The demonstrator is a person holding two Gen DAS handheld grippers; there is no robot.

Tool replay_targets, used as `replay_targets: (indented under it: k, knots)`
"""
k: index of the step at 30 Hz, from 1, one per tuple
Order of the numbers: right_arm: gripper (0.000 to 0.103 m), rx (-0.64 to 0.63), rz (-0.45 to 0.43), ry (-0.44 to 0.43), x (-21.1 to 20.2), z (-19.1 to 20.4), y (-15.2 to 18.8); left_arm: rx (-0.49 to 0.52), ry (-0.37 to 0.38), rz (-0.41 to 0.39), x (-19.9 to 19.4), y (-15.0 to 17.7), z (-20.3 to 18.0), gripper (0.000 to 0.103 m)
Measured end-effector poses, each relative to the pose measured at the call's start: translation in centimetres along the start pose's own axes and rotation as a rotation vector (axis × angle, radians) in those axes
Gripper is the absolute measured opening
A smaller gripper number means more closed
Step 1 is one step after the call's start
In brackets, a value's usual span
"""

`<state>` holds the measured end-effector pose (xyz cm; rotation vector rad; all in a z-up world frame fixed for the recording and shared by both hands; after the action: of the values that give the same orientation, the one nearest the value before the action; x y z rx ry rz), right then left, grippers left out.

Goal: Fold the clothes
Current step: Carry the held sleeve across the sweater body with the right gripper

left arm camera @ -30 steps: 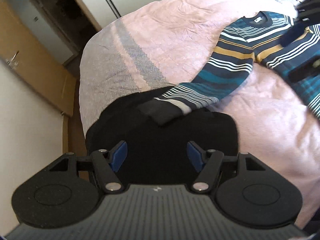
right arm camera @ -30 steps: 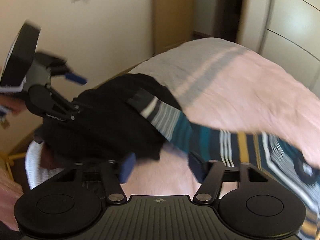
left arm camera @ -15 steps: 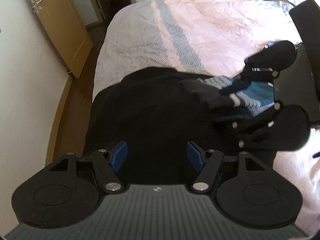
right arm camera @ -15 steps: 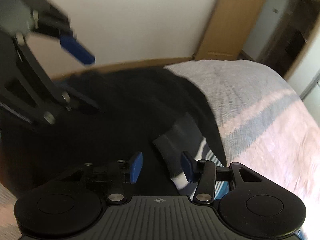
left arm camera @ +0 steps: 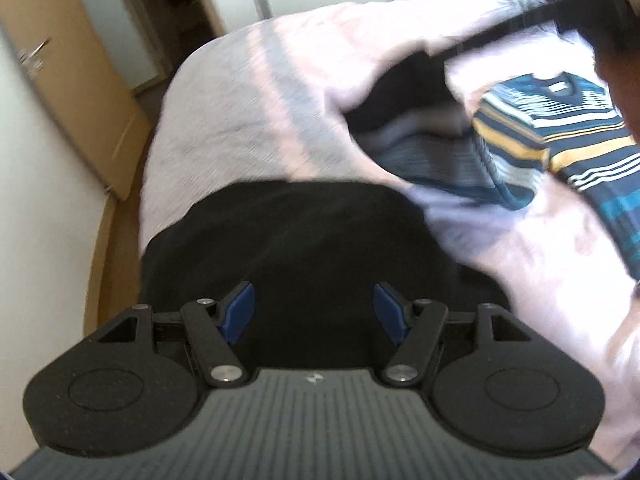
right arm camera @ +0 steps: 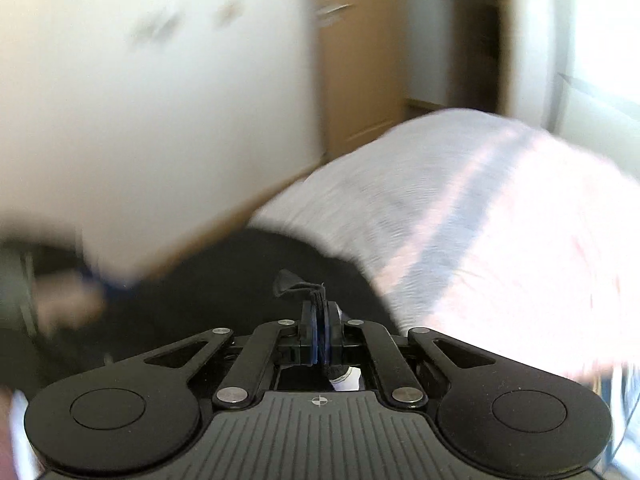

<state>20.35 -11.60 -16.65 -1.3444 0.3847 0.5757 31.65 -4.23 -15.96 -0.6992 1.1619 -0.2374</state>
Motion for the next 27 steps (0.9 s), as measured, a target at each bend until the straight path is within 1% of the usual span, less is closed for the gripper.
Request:
replay_targets:
  k: [1,3,5,6,8,10,11,13,15,17,18,19,20,22,24,25,27]
  knots:
    - [0.002,0.058,-0.047,0.019,-1.6,-2.3,-1.3,0.012,0.015,-0.008,0.4,-0.9,-1.0,0.063]
    - [0.002,0.149,-0.164,0.080,-6.1,-7.5,-3.8,0.047,0.045,-0.027,0.9,-2.8,-3.7,0.063]
    - [0.002,0.219,-0.299,0.176,-12.2,-12.9,-5.6,0.087,0.075,-0.044,1.3,-4.6,-7.0,0.063]
    - [0.002,0.244,-0.369,0.238,-16.0,-15.4,-5.9,0.106,0.089,-0.052,1.5,-5.5,-8.8,0.063]
    - [0.002,0.282,-0.464,0.373,-22.8,-19.7,-4.8,0.145,0.117,-0.068,1.9,-7.2,-12.4,0.063]
    - [0.002,0.324,-0.511,0.518,-28.7,-24.2,-1.4,0.173,0.141,-0.073,2.5,-8.7,-16.7,0.063]
    - [0.002,0.366,-0.511,0.584,-31.0,-26.4,1.3,0.179,0.148,-0.063,2.9,-9.3,-19.0,0.063]
    - [0.002,0.490,-0.474,0.677,-33.7,-31.4,7.4,0.176,0.161,-0.037,3.7,-10.3,-23.1,0.063]
    - [0.002,0.608,-0.387,0.689,-33.6,-36.0,13.3,0.158,0.183,-0.008,4.7,-11.0,-27.2,0.063]
    - [0.002,0.725,-0.299,0.699,-33.4,-40.4,19.2,0.166,0.187,0.021,5.9,-11.4,-30.8,0.063]
    - [0.002,0.774,-0.258,0.699,-33.4,-42.3,21.8,0.176,0.185,0.036,6.6,-11.6,-32.5,0.063]
    - [0.002,0.797,-0.229,0.687,-33.5,-43.2,23.5,0.187,0.183,0.051,7.2,-11.7,-34.2,0.063]
    - [0.002,0.814,-0.211,0.669,-34.3,-44.0,25.1,0.200,0.182,0.064,7.9,-12.1,-35.5,0.063]
    - [0.002,0.839,-0.197,0.631,-35.5,-45.1,27.0,0.221,0.186,0.076,8.7,-12.7,-37.3,0.063]
    - [0.002,0.847,-0.197,0.599,-37.4,-45.7,27.7,0.242,0.188,0.079,9.3,-13.4,-38.5,0.063]
    - [0.002,0.849,-0.204,0.583,-37.7,-46.2,27.6,0.251,0.188,0.074,9.5,-13.8,-38.9,0.063]
    - [0.002,0.832,-0.238,0.553,-38.6,-45.3,26.3,0.262,0.194,0.068,9.6,-14.6,-39.5,0.063]
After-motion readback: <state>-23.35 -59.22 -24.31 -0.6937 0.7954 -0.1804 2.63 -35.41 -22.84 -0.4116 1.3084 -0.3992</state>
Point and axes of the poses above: each gripper's, at about its wrist camera, not at the fingertips, and x roughly the way its jaws point, z to its left, y to its underside, the point moved 5 cm from there along x, roughly the way its jaws point, and after that the axes turned 2 degrees about -z, right-handed, at the moved point
